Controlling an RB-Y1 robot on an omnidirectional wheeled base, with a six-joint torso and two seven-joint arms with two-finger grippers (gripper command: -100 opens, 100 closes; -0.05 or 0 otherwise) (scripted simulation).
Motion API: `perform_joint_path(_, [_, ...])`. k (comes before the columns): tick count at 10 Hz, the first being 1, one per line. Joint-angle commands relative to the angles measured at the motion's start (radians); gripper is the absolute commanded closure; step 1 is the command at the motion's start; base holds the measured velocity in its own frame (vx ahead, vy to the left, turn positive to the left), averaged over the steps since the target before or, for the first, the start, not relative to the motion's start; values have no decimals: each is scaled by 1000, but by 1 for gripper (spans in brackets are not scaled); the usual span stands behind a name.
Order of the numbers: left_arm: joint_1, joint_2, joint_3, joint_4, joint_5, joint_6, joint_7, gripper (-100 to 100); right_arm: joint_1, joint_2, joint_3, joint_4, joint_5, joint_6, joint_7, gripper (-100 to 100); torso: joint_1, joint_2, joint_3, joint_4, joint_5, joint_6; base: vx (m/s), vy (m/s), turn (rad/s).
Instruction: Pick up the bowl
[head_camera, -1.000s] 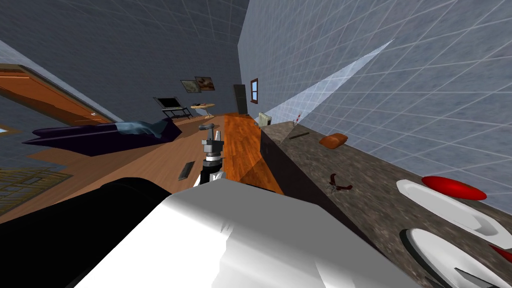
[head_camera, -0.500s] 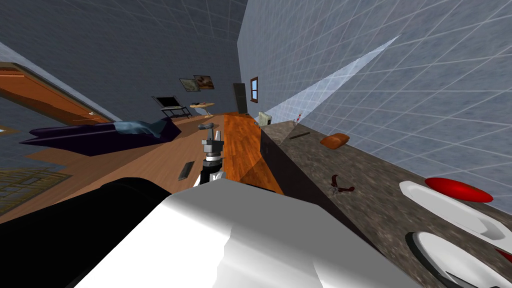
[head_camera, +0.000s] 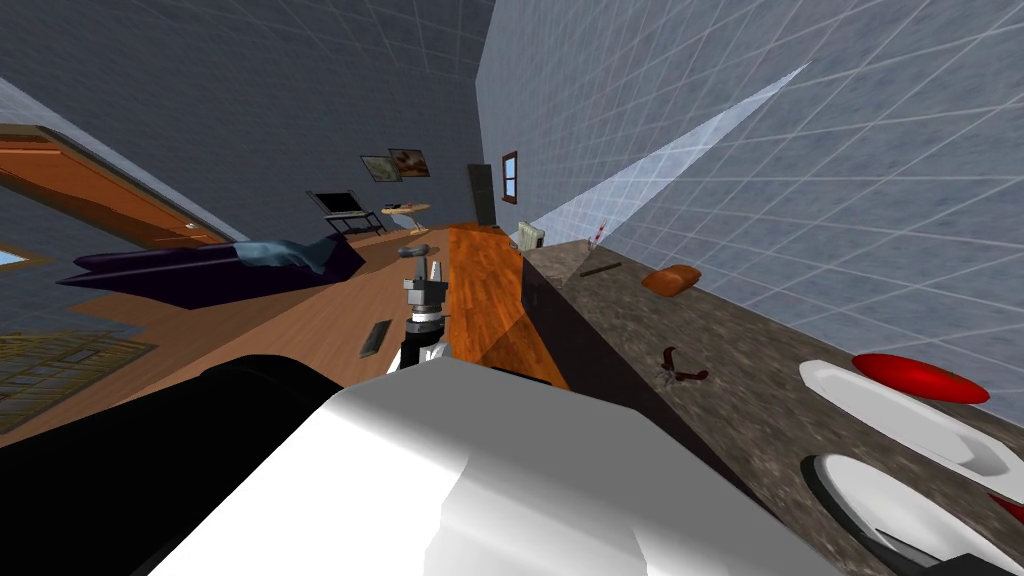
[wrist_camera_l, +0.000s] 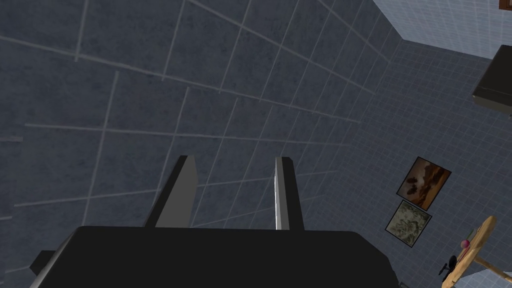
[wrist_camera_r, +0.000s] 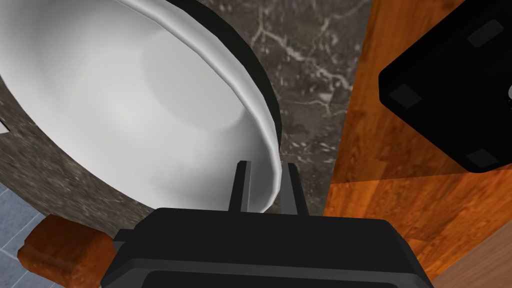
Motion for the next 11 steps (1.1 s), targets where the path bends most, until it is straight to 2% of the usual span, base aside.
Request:
perform_joint_path(1, [0, 0, 0, 0, 0, 0, 0, 0, -37, -10, 0, -5, 50, 14, -50, 100, 0, 0, 0, 0, 0, 0, -131, -25, 38])
perform_joint_path(2, [0, 0, 0, 0, 0, 0, 0, 0, -37, -10, 0, -5, 76, 14, -80, 100, -1, 1, 1, 0, -1, -1, -97, -15, 42])
perform_joint_path(3, [0, 0, 0, 0, 0, 0, 0, 0, -37, -10, 0, -5, 76, 14, -95, 100, -1, 0, 0, 0, -1, 0, -30, -2, -6])
perform_joint_path(4, [0, 0, 0, 0, 0, 0, 0, 0, -74, -19, 2, -10, 119, 27, -130, 100, 0, -3, -1, -1, -1, 0, -60, -8, 18])
perform_joint_path(6, [0, 0, 0, 0, 0, 0, 0, 0, -74, -19, 2, -10, 143, 27, -172, 100, 0, -3, -2, 0, -1, -2, -50, -2, 27])
perform_joint_path(7, [0, 0, 0, 0, 0, 0, 0, 0, -110, -27, 4, -14, 184, 40, -203, 100, 0, -5, -3, -1, -1, -2, -81, -5, 31])
perform_joint_path(8, [0, 0, 0, 0, 0, 0, 0, 0, -110, -27, 4, -14, 209, 40, -229, 100, 0, -3, -2, -1, -1, -3, -80, -11, 43])
perform_joint_path(9, [0, 0, 0, 0, 0, 0, 0, 0, -110, -27, 4, -14, 209, 40, -255, 100, 0, -3, -2, 0, -1, -2, -32, -6, 1])
perform_joint_path(10, [0, 0, 0, 0, 0, 0, 0, 0, -147, -36, 6, -18, 253, 54, -284, 100, 0, -5, -3, -1, 0, -2, -74, -17, 25])
perform_joint_path(11, [0, 0, 0, 0, 0, 0, 0, 0, -147, -36, 6, -18, 276, 54, -319, 100, 0, -4, -2, -1, 0, -3, -81, -9, 47])
